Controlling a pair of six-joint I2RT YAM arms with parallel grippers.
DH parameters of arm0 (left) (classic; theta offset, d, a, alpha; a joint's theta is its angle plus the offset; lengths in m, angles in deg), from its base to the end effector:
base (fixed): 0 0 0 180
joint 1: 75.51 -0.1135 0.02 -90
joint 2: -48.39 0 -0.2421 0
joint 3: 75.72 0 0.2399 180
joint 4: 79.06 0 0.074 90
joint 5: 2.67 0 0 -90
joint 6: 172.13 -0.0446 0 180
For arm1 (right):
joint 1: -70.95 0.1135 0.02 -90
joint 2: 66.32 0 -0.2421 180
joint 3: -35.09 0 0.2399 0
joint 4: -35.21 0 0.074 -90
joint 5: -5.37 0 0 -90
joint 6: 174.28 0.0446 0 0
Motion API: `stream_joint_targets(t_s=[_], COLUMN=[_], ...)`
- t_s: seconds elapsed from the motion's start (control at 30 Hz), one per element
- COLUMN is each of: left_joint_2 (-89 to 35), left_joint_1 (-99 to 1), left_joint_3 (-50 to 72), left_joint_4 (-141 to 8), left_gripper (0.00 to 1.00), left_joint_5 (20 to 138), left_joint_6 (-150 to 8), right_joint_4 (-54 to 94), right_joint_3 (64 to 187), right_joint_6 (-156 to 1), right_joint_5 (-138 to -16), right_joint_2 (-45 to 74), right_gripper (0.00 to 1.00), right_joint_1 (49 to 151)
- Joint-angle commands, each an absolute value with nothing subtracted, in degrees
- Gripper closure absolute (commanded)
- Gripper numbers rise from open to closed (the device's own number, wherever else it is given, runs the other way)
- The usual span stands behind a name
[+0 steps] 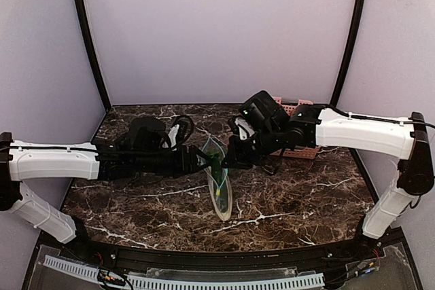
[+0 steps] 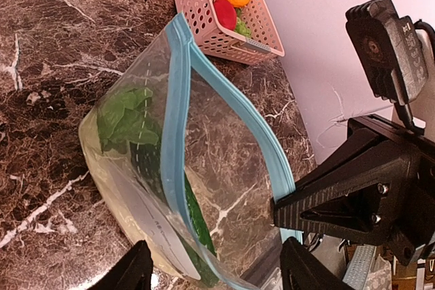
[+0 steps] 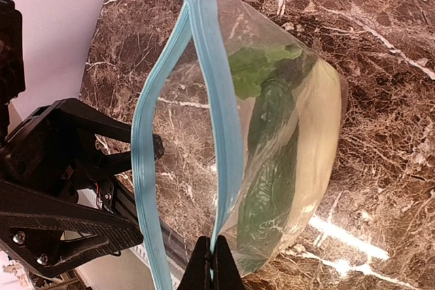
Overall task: Place the food in the zip-top bag and seal the zipper
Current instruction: Adjust the zipper on the food storage bag, then pass from the right arm to the left
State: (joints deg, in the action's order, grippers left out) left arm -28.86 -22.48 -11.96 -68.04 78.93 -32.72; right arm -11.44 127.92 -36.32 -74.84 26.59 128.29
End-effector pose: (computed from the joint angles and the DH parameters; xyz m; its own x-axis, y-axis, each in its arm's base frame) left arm 0.1796 -0.2495 0.2447 -0.8232 -0.1555 -0.5460 0.3768 0.5697 -0.7304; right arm 0.1841 0.3013 0.2691 -0.9260 -0.0884 -0.3671 -0.3059 0.7457 0.5920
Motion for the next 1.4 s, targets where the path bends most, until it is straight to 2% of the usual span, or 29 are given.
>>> stream_joint_targets(t_s=[0.0,0.1,0.27,0.3,0.33,0.43,0.5,0.8,1.0,1.07,1.1,1.13,1.2,1.23,1.37], left_joint_2=[-28.63,-28.49,-29.10,-29.03,-23.96,-27.75,-27.08,-21.27,-21.00,-21.22,-21.35,-21.43,-21.43,-21.41,-21.14], left_joint_1=[-22.02,-21.55,-20.99,-20.90,-20.92,-20.77,-20.78,-20.85,-20.92,-20.89,-20.88,-20.86,-20.92,-20.93,-20.87], left_joint_3=[-15.24,-16.21,-15.78,-15.74,-15.83,-16.15,-16.44,-17.29,-17.17,-17.20,-17.25,-17.22,-17.14,-17.13,-17.19], left_joint_4=[-70.14,-71.52,-72.05,-72.05,-71.96,-70.43,-68.89,-61.81,-61.47,-62.14,-62.35,-62.61,-62.75,-62.74,-62.73], left_gripper=[0.40,0.50,0.75,0.78,0.81,0.89,0.98,0.99,0.99,0.99,0.99,0.99,0.99,0.99,0.99], left_joint_5=[77.82,77.71,77.85,77.96,78.07,79.29,80.17,85.89,85.72,85.42,85.37,85.30,85.44,85.55,86.16], left_joint_6=[-30.75,-29.54,-29.24,-29.22,-29.22,-29.53,-29.94,-31.23,-31.69,-31.59,-31.59,-31.59,-31.72,-31.89,-32.13], right_joint_4=[-9.28,-9.33,-9.38,-9.55,-9.77,-10.67,-11.79,-14.03,-13.81,-12.51,-11.38,-10.73,-9.80,-9.71,-11.02], right_joint_3=[128.24,128.31,128.34,128.33,128.25,127.83,127.72,125.81,125.42,125.13,124.92,124.57,124.22,124.20,123.90], right_joint_6=[-35.94,-35.97,-36.09,-35.99,-35.88,-35.48,-35.18,-33.45,-33.73,-34.38,-34.93,-35.42,-36.61,-37.42,-40.48], right_joint_5=[-76.08,-76.10,-76.22,-76.42,-76.74,-78.66,-80.00,-84.43,-84.45,-84.04,-83.60,-83.39,-83.34,-83.54,-86.01], right_joint_2=[27.16,27.35,27.72,27.66,27.58,26.98,26.50,23.94,22.49,21.73,21.16,20.41,18.70,17.67,13.31], right_gripper=[1.00,1.00,1.00,1.00,1.00,1.00,1.00,1.00,0.99,0.91,0.80,0.75,0.54,0.47,0.27], right_joint_1=[128.69,128.77,128.78,128.78,128.78,128.78,128.77,128.52,128.47,128.47,128.51,128.47,128.49,128.51,128.33])
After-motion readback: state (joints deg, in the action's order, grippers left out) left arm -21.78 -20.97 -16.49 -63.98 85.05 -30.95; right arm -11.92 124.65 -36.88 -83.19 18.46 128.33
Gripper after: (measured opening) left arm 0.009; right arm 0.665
